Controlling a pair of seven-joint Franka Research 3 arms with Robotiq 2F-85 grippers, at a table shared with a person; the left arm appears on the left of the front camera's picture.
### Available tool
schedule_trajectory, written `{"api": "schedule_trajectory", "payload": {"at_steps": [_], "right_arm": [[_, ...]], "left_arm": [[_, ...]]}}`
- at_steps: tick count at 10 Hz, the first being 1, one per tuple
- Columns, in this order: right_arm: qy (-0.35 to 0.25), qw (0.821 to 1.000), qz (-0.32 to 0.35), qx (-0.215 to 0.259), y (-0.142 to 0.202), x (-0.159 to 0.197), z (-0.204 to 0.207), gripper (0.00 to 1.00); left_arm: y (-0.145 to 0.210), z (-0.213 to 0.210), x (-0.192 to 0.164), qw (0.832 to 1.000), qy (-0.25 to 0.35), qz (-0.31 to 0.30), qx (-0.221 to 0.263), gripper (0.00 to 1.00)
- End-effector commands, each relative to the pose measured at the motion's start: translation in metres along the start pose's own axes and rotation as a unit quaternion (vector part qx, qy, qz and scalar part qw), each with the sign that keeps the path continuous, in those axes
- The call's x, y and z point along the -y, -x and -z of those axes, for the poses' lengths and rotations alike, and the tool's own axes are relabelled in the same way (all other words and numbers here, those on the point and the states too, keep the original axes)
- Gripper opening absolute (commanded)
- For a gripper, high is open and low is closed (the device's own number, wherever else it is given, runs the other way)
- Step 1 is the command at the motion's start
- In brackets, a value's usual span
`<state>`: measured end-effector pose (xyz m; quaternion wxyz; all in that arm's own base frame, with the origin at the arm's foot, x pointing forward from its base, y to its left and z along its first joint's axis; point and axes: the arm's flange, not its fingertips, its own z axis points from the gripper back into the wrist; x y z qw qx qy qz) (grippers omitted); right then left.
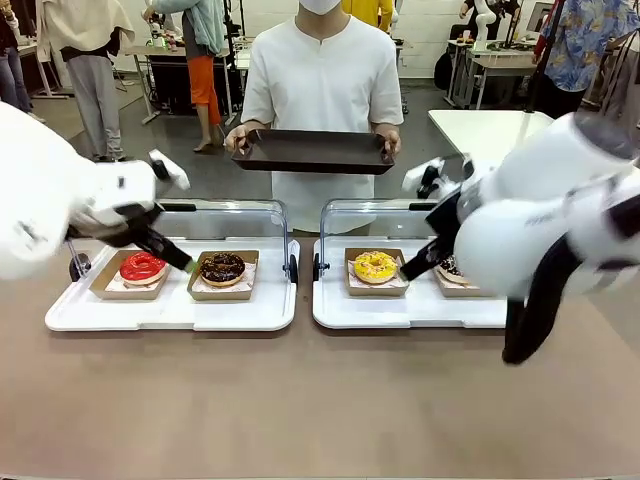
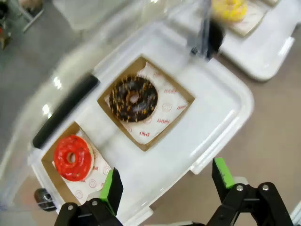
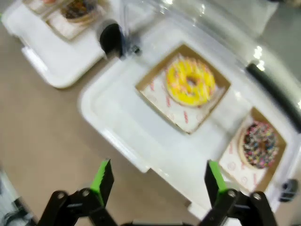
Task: Provide the desired donut to the person.
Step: Pick up and lift the Paper togo box containing the Donut pointed at by the person.
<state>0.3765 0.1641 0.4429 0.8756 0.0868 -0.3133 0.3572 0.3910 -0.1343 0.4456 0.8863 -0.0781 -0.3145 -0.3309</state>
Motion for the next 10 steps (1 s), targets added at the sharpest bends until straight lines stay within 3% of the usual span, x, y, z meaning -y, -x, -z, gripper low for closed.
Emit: {"api": "schedule_trajectory", "payload": {"at_steps": [1,3,5,6,7,10], "right_arm": [[-0.041,0.998,0.001,0.038,0.022,0.029,-0.093,1.0],[-0.017,0.999,-0.037,0.024,0.02,0.013,-0.15,1.0],[-0.02,0.998,-0.052,0.025,0.022,0.012,-0.182,1.0],[-0.009,0.999,-0.042,0.009,0.016,0.015,-0.176,1.0],[-0.019,0.998,-0.039,0.035,0.019,0.015,-0.183,1.0],[-0.019,0.998,-0.039,0.035,0.019,0.015,-0.183,1.0]], "left_arm": [[0.012,-0.067,-0.036,0.997,0.076,0.009,0.027,1.0],[-0.004,-0.126,-0.048,0.994,0.095,0.024,0.047,1.0],[-0.007,-0.155,-0.048,0.996,0.07,0.022,0.041,1.0],[-0.016,-0.157,-0.05,0.998,0.034,0.039,0.044,1.0],[-0.004,-0.158,-0.049,0.995,0.086,0.02,0.055,1.0],[-0.004,-0.158,-0.049,0.995,0.086,0.02,0.055,1.0]]}}
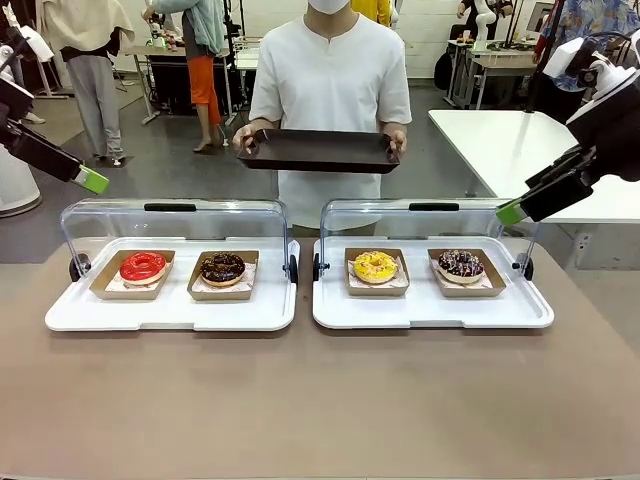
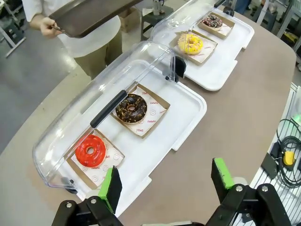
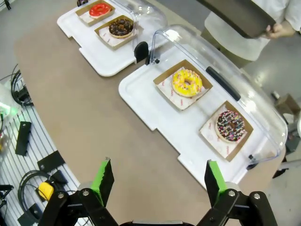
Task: Provide the desired donut to the person.
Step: Pick up and lift the Paper togo box containing the Donut pointed at by the person.
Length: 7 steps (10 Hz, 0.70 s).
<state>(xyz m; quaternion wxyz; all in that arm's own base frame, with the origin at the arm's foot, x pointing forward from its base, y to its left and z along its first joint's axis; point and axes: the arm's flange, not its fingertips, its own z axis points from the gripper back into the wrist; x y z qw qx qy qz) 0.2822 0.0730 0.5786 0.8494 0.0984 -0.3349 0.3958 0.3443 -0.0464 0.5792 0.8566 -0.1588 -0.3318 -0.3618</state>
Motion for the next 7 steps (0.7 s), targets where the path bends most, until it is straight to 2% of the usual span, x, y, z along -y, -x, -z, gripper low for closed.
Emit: {"api": "schedule_trajectory", "payload": {"at_steps": [1,2,3,4,5,6,7], "right_arm": [[0.0,1.0,0.0,0.001,0.0,0.0,-0.001,1.0],[-0.149,0.988,0.003,0.037,0.002,0.034,-0.015,1.0],[-0.213,0.974,0.002,0.081,0.006,0.058,-0.023,1.0],[-0.252,0.96,-0.01,0.126,0.011,0.078,-0.029,1.0],[-0.315,0.934,-0.018,0.168,0.015,0.1,-0.034,1.0],[-0.357,0.915,-0.023,0.187,0.018,0.124,-0.037,1.0],[-0.375,0.909,-0.014,0.181,0.017,0.141,-0.034,1.0]], "left_arm": [[-0.001,-0.002,0.0,1.0,-0.003,0.003,0.0,1.0],[-0.003,-0.012,-0.022,0.987,0.153,-0.008,0.041,1.0],[-0.004,-0.017,-0.04,0.977,0.204,-0.013,0.063,1.0],[-0.006,-0.021,-0.057,0.966,0.247,-0.018,0.081,1.0],[-0.008,-0.027,-0.077,0.947,0.306,-0.017,0.099,1.0],[-0.003,-0.027,-0.087,0.934,0.342,-0.009,0.106,1.0],[0.002,-0.028,-0.098,0.927,0.355,0.012,0.122,1.0]]}}
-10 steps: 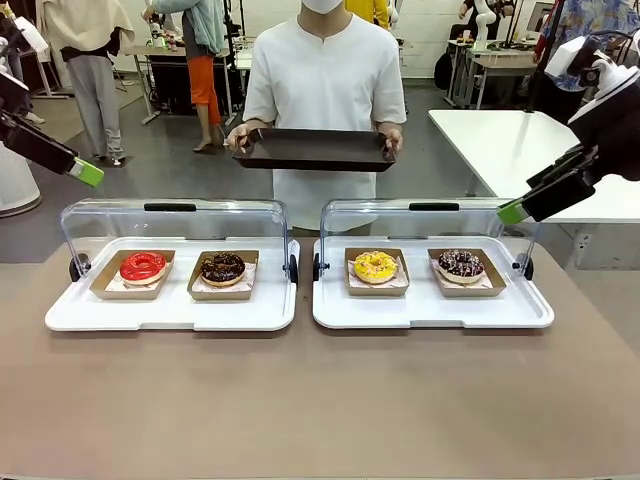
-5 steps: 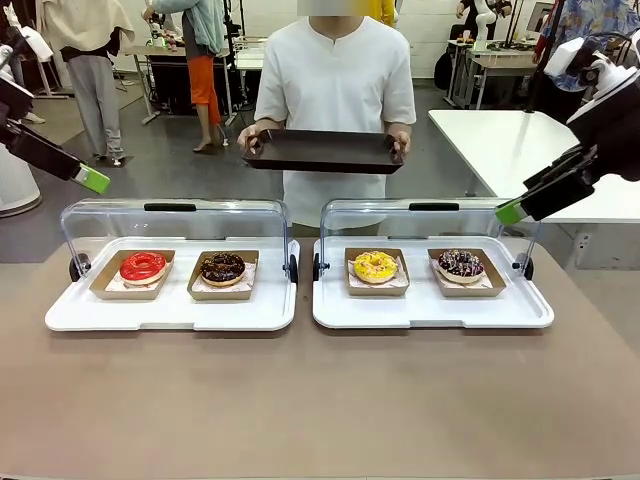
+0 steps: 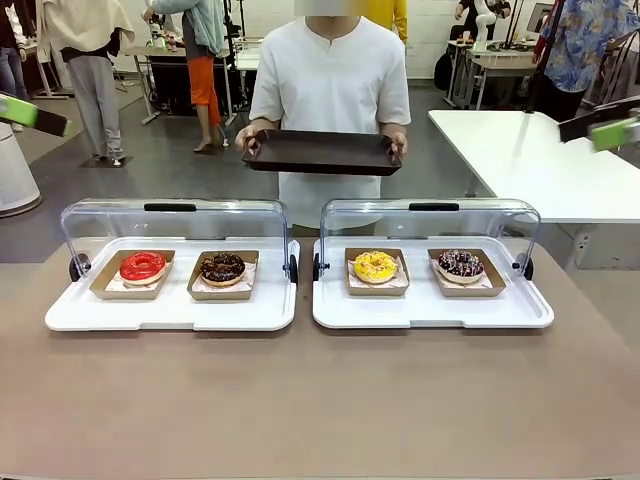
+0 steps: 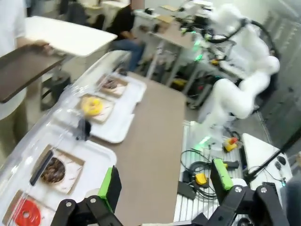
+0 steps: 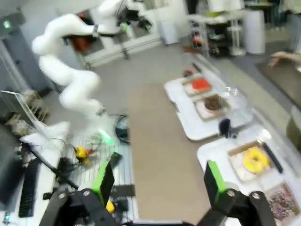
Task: Provide the desired donut to the person.
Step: Pick up and lift the Paper togo box containing the Donut pointed at by the person.
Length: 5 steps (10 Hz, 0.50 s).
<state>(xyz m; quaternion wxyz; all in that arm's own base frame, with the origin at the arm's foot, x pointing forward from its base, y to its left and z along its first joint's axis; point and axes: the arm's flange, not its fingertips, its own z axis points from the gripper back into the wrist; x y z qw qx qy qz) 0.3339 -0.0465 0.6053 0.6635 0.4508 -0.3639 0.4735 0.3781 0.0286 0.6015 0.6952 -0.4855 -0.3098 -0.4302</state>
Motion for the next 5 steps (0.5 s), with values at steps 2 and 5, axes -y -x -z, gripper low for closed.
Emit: {"api": "schedule_trajectory", "payload": {"at_steps": [2,5], "right_arm": [[-0.054,0.998,0.019,-0.038,-0.008,0.054,-0.014,1.0],[0.001,0.997,-0.035,-0.071,0.02,0.081,-0.032,1.0]], "left_arm": [[-0.001,-0.031,-0.045,0.997,0.051,0.058,0.0,1.0],[0.009,-0.061,-0.047,0.99,-0.004,0.14,0.005,1.0]]}}
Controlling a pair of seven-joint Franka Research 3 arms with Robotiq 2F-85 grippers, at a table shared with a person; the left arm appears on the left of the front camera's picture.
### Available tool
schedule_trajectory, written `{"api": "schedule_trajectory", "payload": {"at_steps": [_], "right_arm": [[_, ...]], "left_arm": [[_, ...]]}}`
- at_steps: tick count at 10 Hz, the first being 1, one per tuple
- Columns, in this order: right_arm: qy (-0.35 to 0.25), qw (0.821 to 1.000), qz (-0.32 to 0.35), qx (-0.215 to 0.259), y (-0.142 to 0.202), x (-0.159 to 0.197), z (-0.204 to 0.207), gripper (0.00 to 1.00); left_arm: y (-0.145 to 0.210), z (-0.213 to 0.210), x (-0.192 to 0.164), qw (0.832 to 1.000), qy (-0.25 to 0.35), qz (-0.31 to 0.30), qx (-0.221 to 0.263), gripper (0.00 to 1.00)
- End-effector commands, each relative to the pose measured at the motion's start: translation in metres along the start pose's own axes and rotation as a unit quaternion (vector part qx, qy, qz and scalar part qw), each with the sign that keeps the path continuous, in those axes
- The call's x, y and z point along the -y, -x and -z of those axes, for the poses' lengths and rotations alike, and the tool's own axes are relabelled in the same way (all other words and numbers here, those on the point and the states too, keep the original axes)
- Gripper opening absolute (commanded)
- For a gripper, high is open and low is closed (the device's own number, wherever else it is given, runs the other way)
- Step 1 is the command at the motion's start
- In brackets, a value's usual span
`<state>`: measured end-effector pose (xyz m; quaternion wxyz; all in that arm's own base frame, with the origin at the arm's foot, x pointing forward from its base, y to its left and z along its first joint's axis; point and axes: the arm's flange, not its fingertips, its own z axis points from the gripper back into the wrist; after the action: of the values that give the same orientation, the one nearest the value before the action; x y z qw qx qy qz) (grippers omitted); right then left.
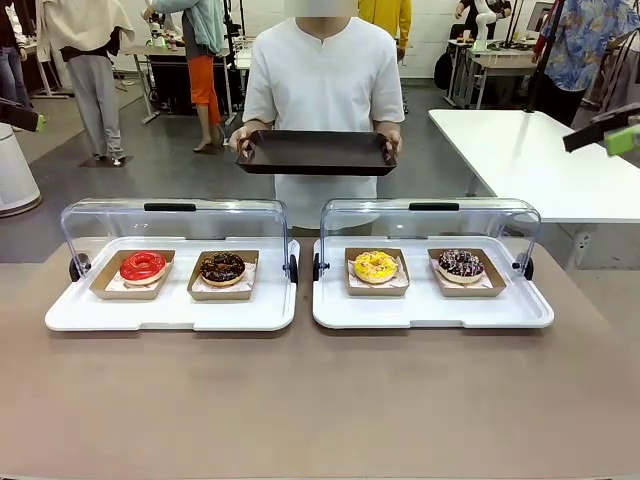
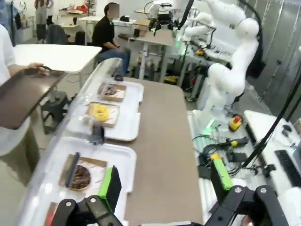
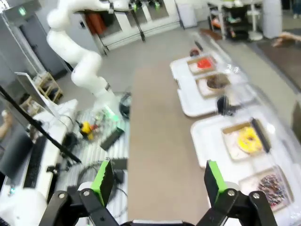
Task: Provide the desired donut to the person.
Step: Pick up and lift the Paper togo box containing the Donut pointed at by the person.
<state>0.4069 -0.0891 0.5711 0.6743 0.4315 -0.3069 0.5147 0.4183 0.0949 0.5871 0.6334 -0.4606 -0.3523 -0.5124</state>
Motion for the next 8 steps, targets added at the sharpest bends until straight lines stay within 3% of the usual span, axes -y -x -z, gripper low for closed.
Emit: {"api": "schedule_trajectory", "payload": {"at_steps": [1,5,8], "right_arm": [[0.034,0.999,-0.038,-0.001,0.007,-0.001,-0.011,1.0],[0.06,0.997,-0.031,0.025,0.025,-0.006,-0.029,1.0],[0.087,0.996,-0.016,0.02,0.03,-0.009,-0.037,1.0]], "left_arm": [[-0.005,-0.011,0.005,0.998,-0.041,0.045,-0.004,1.0],[0.014,-0.029,0.009,0.993,-0.104,0.031,-0.05,1.0],[0.031,-0.041,0.011,0.988,-0.137,0.011,-0.068,1.0]]}}
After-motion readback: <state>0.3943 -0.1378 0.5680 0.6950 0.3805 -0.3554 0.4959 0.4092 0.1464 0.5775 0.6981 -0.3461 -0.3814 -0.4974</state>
